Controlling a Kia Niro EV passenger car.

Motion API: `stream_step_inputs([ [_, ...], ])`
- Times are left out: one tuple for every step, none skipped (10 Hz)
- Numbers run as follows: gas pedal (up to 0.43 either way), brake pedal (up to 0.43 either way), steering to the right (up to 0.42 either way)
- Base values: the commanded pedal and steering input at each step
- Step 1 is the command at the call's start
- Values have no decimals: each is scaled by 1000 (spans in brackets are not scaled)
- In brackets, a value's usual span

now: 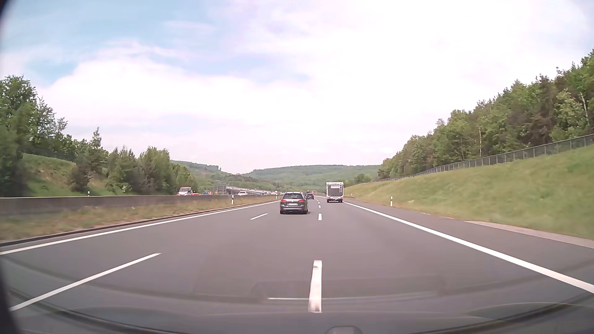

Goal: Follow the waypoints while adhering to traffic rules and regulations

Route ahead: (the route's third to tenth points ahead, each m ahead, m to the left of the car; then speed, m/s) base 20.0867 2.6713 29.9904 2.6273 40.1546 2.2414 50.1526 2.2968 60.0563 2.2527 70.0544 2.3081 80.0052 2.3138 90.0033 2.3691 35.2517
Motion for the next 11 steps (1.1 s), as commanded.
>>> stream_step_inputs([
  [248, 0, -1],
  [248, 0, -2],
  [248, 0, -2],
  [248, 0, -1],
  [248, 0, -2],
  [248, 0, -2],
  [248, 0, -2],
  [248, 0, 0],
  [248, 0, 0],
  [248, 0, 0],
  [248, 0, 0],
])
